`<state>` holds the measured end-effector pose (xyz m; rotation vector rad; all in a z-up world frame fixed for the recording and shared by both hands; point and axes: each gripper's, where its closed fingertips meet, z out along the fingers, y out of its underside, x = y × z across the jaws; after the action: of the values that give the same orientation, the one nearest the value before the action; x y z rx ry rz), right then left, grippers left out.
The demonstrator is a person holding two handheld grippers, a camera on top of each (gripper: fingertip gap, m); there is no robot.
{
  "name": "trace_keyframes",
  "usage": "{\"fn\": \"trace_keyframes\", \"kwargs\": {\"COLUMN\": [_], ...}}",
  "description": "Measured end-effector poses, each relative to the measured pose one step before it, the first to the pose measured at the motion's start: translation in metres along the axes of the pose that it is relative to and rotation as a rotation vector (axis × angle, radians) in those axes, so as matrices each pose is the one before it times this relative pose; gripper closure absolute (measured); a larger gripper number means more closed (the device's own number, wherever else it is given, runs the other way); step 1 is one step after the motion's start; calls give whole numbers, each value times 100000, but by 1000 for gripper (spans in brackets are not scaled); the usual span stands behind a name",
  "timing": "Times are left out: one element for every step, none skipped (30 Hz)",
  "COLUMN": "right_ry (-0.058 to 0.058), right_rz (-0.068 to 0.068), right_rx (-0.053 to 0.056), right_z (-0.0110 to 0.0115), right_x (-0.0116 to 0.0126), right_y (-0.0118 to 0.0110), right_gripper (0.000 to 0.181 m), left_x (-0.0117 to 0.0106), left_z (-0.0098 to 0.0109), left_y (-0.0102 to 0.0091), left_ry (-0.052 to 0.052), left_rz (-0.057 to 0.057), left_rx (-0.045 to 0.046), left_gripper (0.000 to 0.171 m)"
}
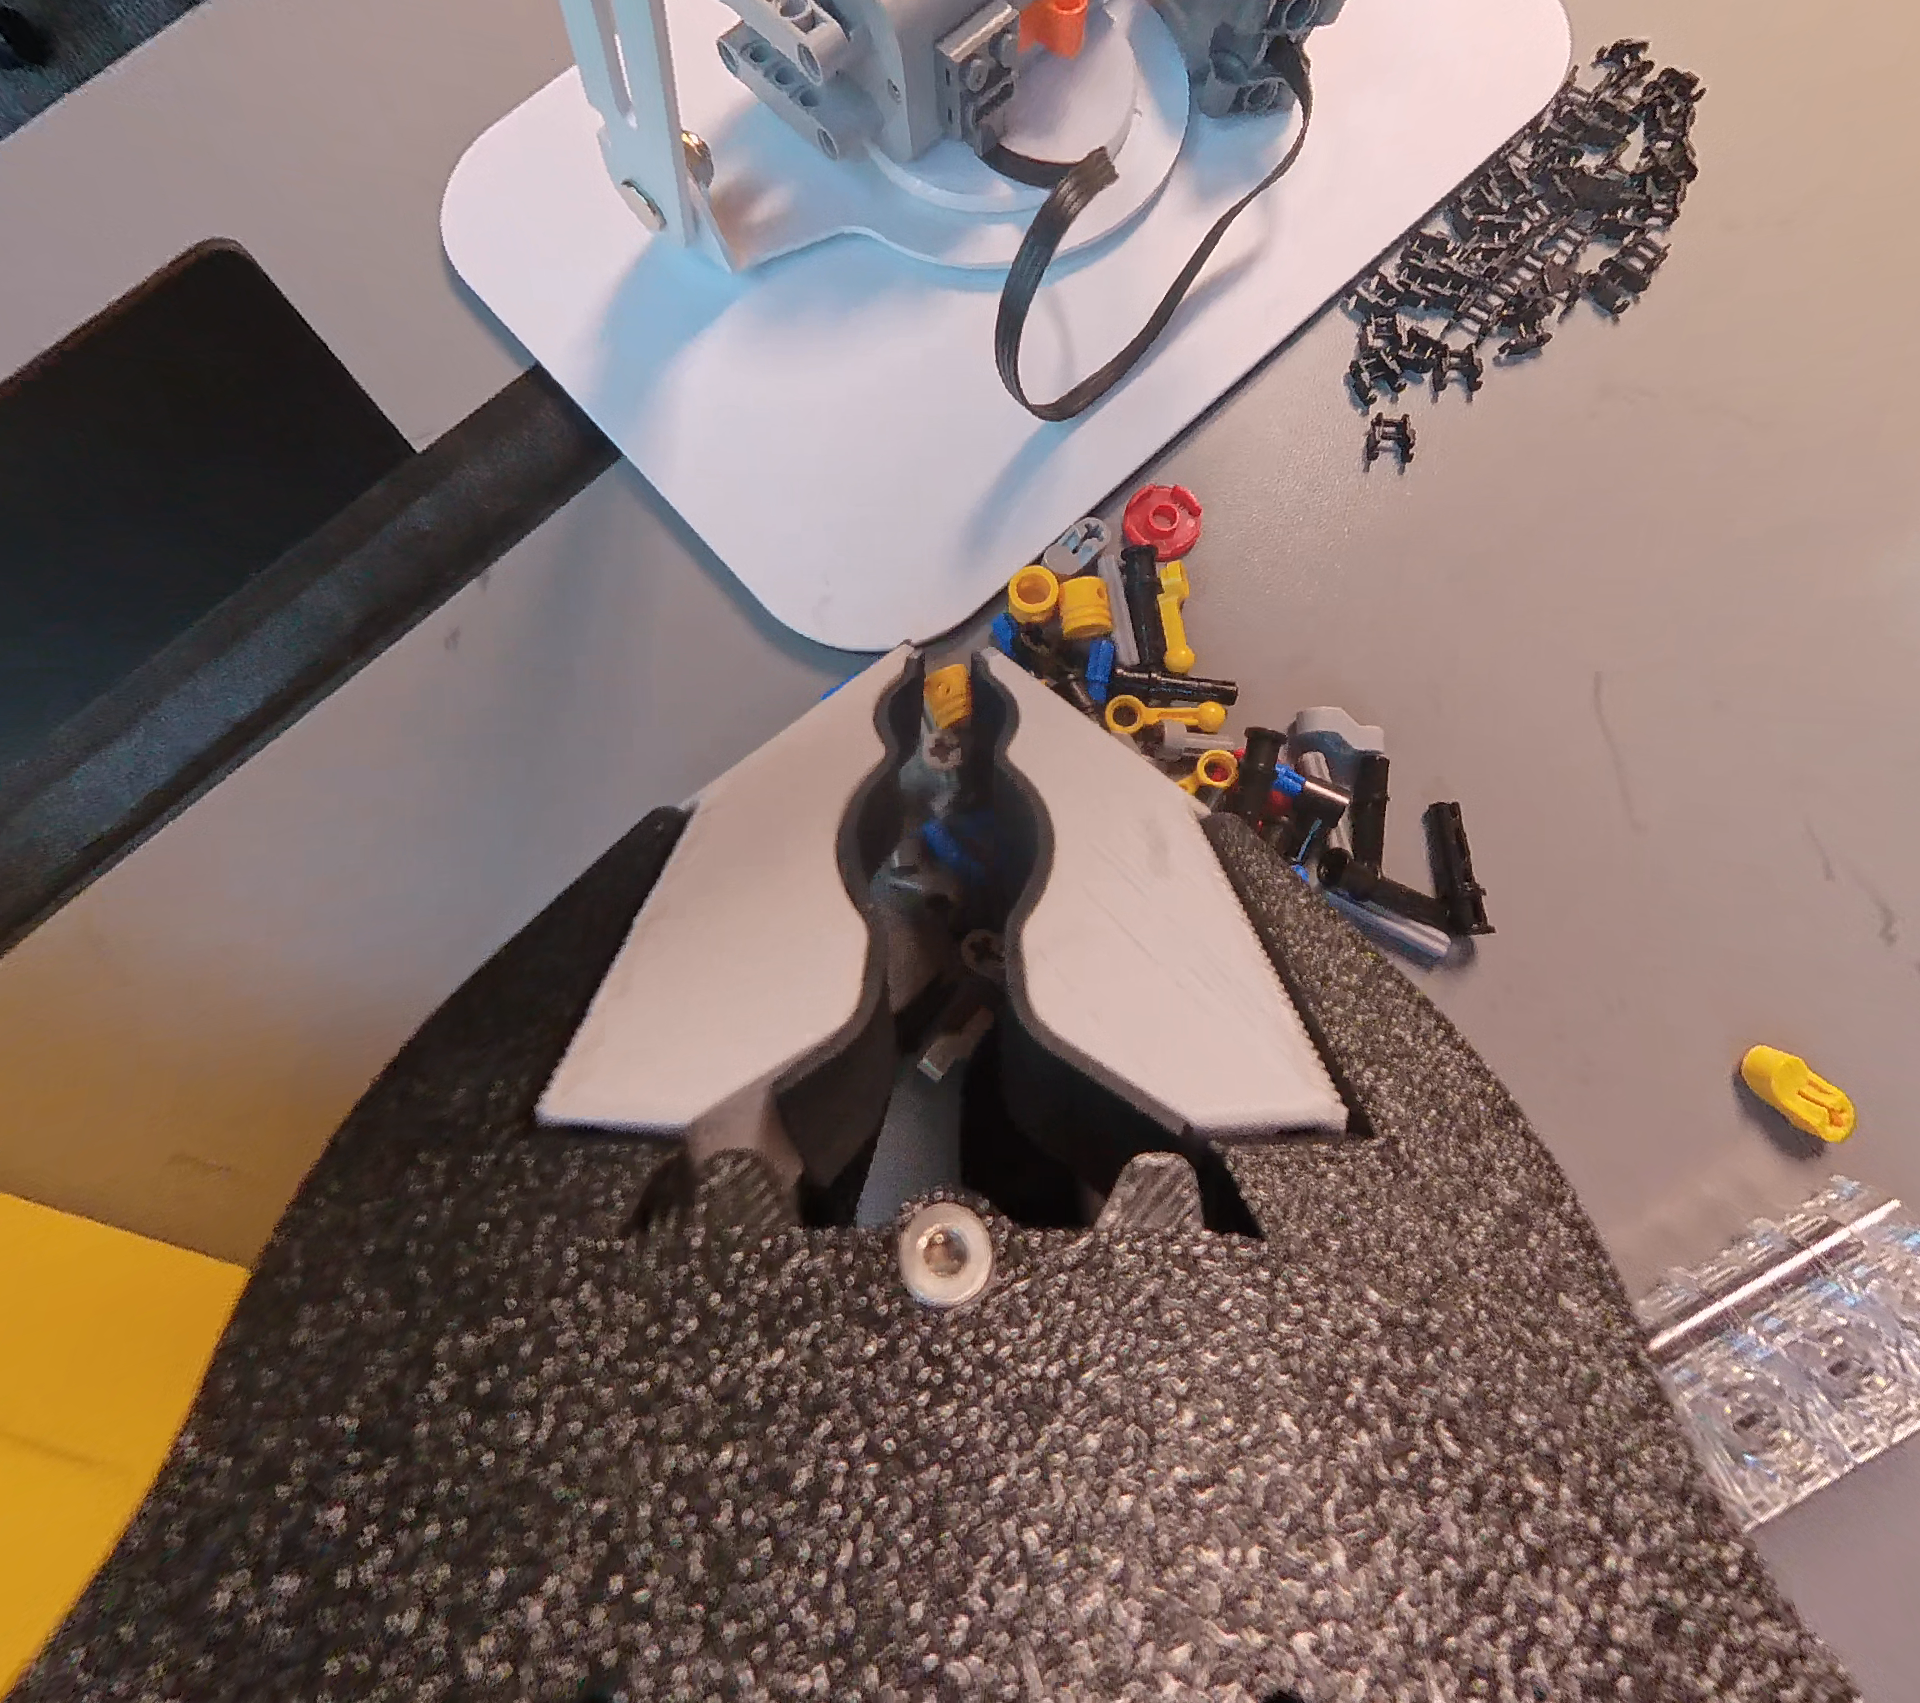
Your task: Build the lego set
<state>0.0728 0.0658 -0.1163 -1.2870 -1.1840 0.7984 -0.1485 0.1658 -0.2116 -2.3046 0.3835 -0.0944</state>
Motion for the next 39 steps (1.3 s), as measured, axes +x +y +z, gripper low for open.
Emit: {"fn": "trace_keyframes", "kwargs": {"right_ry": [204, 537, 689, 552, 691, 1180, 1070, 397, 10, -333, -267, -84, 10, 346, 1248, 1458, 883, 920, 480, 892, 1246, 1169, 583, 486, 332, 378, -620, -1124, -127, -509, -25, 296, 506, 1679, 1592, 1026, 1946, 2063, 1234], "right_rz": [-441, -486, -461, -534, -646, -759, -784, -704, -596, -944, -1711, -2366, -2560, -2581, -2611, -2773, -3099, -3351, -3691, -3646, -3267, -2789, -2415, -2451, -2280, -1296, -556, -296, -785, -627, 491, 1443, 2631, 3584, 3339, 3064, 2969, 2593, 2342], "right_rx": [203, 204, 138, 43, -108, -136, 214, 674, 1327, 1707, 1675, 1645, 1668, 1570, 950, 301, 559, 295, -180, -333, -730, -587, -601, -742, -645, -1076, -1009, -74, 2076, 2368, 820, -484, -327, -992, -1050, 603, 1416, 1039, 415], "right_z": [-72, -64, -64, -36, -22, 33, 75, 125, 185, 233, 294, 322, 323, 303, 292, 282, 244, 245, 272, 274, 268, 228, 206, 157, 111, 93, 17, -151, -412, -550, -572, -527, -551, -487, -500, -514, -563, -607, -457], "right_x": [-77, -42, -3, -39, -29, 11, -56, -226, -374, -522, -606, -639, -652, -596, -436, -368, -417, -390, -435, -341, -245, -191, -233, -200, -204, -160, -223, -169, 189, 415, 672, 872, 1027, 1176, 1217, 1147, 1296, 1333, 1212], "right_y": [-6, -1, 11, 25, 38, 15, -71, -198, -410, -562, -649, -710, -766, -762, -677, -566, -580, -515, -413, -349, -258, -217, -138, -54, -10, 127, 218, 163, -117, -92, 223, 505, 574, 612, 501, 188, 14, 109, 153], "right_gripper": [178, 178, 178, 178, 176, 173, 168, 165, 163, 162, 162, 162, 162, 162, 162, 162, 163, 163, 163, 163, 163, 163, 163, 163, 164, 168, 171, 171, 171, 176, 179, 179, 179, 179, 179, 179, 179, 179, 179], "left_x": [61, 115, 224, 715, 1393, 1792, 1883, 2078, 2174, 2045, 1693, 1306, 997, 764, 555, 429, 334, 315, 313, 261, 188, 132, 156, 181, 137, -61, -182, -257, -312, -263, -238, -289, -230, -233, -273, -268, -266, -271, -267], "left_z": [-439, -611, -785, -911, -1001, -1018, -900, -749, -625, -483, -346, -272, -233, -209, -145, -103, -56, -8, 26, 60, 56, 47, 13, -1, -2, -75, -210, -272, -384, -446, -481, -542, -521, -467, -419, -340, -271, -190, -122], "left_y": [-358, -498, -585, -723, -911, -980, -777, -599, -514, -342, -98, 78, 170, 293, 449, 519, 546, 533, 493, 463, 414, 379, 338, 250, 312, 249, -58, -103, -326, -286, -190, -266, -160, -54, -77, -57, -45, -66, -53], "left_ry": [494, 852, 1040, 3353, 6601, 8004, 8273, 9532, 10205, 9792, 8400, 6825, 5434, 4264, 3009, 2104, 1441, 1234, 1151, 735, 181, -130, 107, 337, -46, -1258, -1641, -1726, -2008, -1902, -2109, -2693, -2199, -1802, -1627, -1110, -617, -428, -407], "left_rz": [-179, -1200, -2468, -2877, -3176, -4815, -7499, -9095, -9795, -10528, -11140, -10761, -9246, -7523, -5807, -4180, -3018, -2550, -2238, -1584, -806, -390, -665, -932, -424, 531, 1042, 1495, 2276, 3152, 3778, 4233, 4074, 3551, 2842, 1895, 882, 290, 57], "left_rx": [3329, 4162, 4504, 5204, 6498, 7185, 6285, 6005, 6627, 6660, 5911, 5480, 5298, 4542, 3420, 2492, 1867, 1341, 804, 395, 149, -81, -160, -28, -561, -212, 1106, -35, 383, -597, -1307, -318, -779, -1027, -352, -79, 22, 239, 186], "left_gripper": [163, 163, 163, 163, 163, 163, 163, 163, 163, 164, 164, 164, 164, 165, 165, 165, 165, 165, 165, 165, 166, 166, 171, 171, 171, 171, 171, 171, 171, 171, 171, 171, 171, 171, 171, 171, 171, 171, 171]}}
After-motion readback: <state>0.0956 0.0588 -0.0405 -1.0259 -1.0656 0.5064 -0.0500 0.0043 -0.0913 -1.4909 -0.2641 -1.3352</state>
